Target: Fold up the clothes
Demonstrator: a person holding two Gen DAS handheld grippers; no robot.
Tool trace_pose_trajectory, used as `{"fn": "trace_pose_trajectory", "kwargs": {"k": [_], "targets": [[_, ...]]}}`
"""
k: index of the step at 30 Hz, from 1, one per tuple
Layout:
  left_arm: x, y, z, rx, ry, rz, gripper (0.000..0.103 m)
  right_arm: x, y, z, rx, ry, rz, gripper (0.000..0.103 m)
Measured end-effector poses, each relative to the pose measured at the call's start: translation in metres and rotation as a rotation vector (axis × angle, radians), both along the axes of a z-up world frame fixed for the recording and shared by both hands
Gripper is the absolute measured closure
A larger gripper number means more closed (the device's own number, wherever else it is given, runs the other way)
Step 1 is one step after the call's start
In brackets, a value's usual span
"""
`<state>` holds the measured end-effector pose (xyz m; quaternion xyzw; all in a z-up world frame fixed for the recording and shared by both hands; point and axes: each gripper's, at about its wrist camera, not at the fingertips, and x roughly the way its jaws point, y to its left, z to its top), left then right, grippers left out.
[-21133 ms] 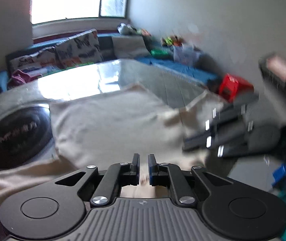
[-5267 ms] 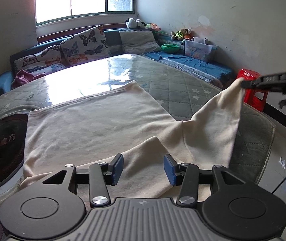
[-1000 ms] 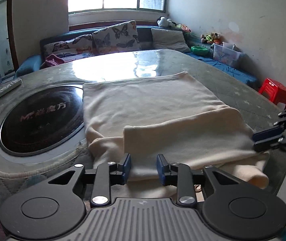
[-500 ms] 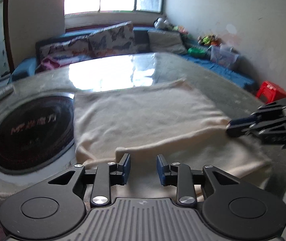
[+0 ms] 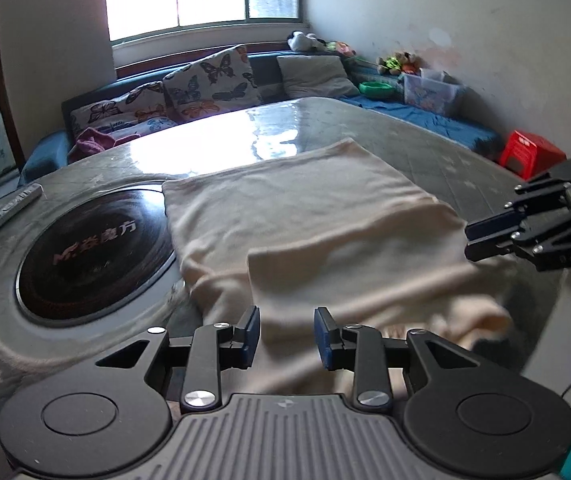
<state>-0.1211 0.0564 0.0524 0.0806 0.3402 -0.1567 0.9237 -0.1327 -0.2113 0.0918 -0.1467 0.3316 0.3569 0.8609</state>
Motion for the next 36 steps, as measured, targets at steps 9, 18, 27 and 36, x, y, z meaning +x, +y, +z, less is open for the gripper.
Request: {"fn": "trace_pose_trajectory", "kwargs": {"k": [9, 18, 27, 36], "targets": [[-0.034, -0.007, -0.002, 0.088, -0.034, -0.085, 0.067, -0.006, 0.030, 0.000, -0.004, -0.067, 0.071, 0.083], [-0.046, -0.025, -0.019, 0.202, -0.102, -0.226, 0.065, -0.008, 0.043, 0.005, 0.006, -0.039, 0.152, 0.083], [-0.042, -0.043, -0.030, 0.220, -0.184, -0.323, 0.067, -0.022, 0.017, 0.020, -0.066, -0.066, 0.117, 0.066], [-0.015, -0.032, -0.010, 0.061, -0.160, -0.271, 0.092, -0.052, 0.007, 0.011, -0.168, -0.131, 0.226, 0.047]]}}
